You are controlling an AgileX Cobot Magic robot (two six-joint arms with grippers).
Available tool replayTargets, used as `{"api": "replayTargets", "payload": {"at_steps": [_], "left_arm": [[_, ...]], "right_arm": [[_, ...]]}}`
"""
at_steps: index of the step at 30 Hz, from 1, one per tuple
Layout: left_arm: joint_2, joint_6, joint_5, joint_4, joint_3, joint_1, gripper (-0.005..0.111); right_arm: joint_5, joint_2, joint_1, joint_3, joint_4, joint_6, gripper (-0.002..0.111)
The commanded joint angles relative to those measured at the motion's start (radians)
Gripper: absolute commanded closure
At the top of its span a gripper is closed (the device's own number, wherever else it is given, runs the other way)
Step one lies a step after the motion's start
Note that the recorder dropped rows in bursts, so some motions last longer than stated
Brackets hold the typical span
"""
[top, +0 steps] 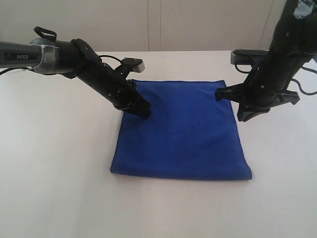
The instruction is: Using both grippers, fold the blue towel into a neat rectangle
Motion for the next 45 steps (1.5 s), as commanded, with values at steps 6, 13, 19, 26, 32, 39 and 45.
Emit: {"api": "replayTargets", "payload": {"at_steps": [6, 13, 19, 26, 32, 39, 45], "left_arm": [[-0.006, 0.0, 0.011, -0.012, 0.0, -0.005, 0.107], [-0.006, 0.0, -0.012, -0.012, 0.0, -0.005, 0.107], [-0.006, 0.0, -0.036, -0.044, 0.0, -0.005, 0.107], [-0.006, -0.002, -0.038, -0.047, 0.0, -0.005, 0.107], [-0.006, -0.129, -0.033, 0.037, 0.0, -0.002, 0.107], [-0.006, -0.214, 0.015, 0.154, 0.0, -0.002, 0.107], [-0.011, -0.33, 0.023, 0.265, 0.0, -0.002, 0.107]], "right_arm": [[0.007, -0.13, 0.0, 0.1, 0.043, -0.012, 0.104], [-0.008, -0.212, 0.0, 0.16, 0.043, -0.005, 0.104], [-0.045, -0.253, 0.0, 0.211, 0.043, -0.005, 0.104], [-0.062, -0.265, 0.0, 0.246, 0.043, -0.003, 0.104], [-0.065, -0.265, 0.0, 0.248, 0.043, -0.003, 0.104], [-0.087, -0.265, 0.0, 0.248, 0.043, -0.003, 0.104], [-0.103, -0.265, 0.0, 0.248, 0.043, -0.003, 0.104]]}}
